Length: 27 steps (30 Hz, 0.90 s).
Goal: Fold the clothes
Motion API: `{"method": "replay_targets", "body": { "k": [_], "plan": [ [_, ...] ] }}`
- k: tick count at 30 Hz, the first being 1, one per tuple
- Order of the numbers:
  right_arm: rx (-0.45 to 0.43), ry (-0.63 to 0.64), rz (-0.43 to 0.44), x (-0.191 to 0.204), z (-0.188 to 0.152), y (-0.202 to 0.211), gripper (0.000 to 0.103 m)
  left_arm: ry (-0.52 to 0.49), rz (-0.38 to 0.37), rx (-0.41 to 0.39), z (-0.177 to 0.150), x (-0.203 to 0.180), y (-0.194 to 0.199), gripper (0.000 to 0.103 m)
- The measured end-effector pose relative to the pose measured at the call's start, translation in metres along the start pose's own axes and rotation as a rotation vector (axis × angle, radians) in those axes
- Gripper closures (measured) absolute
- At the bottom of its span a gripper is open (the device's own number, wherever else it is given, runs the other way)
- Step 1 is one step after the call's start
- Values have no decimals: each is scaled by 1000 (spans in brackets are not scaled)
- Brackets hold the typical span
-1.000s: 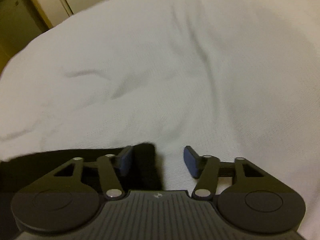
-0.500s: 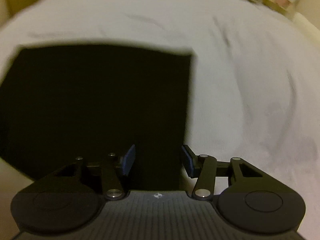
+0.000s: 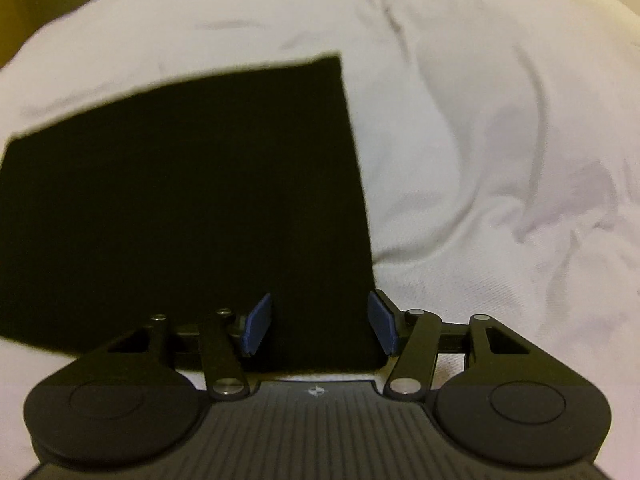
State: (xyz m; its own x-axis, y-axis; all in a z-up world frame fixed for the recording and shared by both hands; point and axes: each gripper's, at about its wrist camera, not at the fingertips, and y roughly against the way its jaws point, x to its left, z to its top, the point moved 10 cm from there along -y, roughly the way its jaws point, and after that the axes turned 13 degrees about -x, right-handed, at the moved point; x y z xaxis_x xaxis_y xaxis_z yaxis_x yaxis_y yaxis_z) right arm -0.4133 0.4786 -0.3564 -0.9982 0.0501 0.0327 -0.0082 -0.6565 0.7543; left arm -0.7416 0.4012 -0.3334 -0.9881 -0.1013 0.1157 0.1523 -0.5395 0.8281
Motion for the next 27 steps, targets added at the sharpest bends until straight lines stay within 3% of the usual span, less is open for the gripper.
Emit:
{"method": "replay_targets", "body": {
  "k": [4,11,24,27],
  "plan": [
    [-25,-92,40,17,6,16,43,16,-10,6,1,-1,22,81],
    [27,-227,58,20,-17,27,42,-7,-7,24,-8,-2,44,79],
    [71,-266,68,20,-39,42,41,-18,-2,50,-33,-8,47,76],
    [84,-272,76,18,-40,35,41,29,-33,48,-36,-10,48,72]
  ]
}}
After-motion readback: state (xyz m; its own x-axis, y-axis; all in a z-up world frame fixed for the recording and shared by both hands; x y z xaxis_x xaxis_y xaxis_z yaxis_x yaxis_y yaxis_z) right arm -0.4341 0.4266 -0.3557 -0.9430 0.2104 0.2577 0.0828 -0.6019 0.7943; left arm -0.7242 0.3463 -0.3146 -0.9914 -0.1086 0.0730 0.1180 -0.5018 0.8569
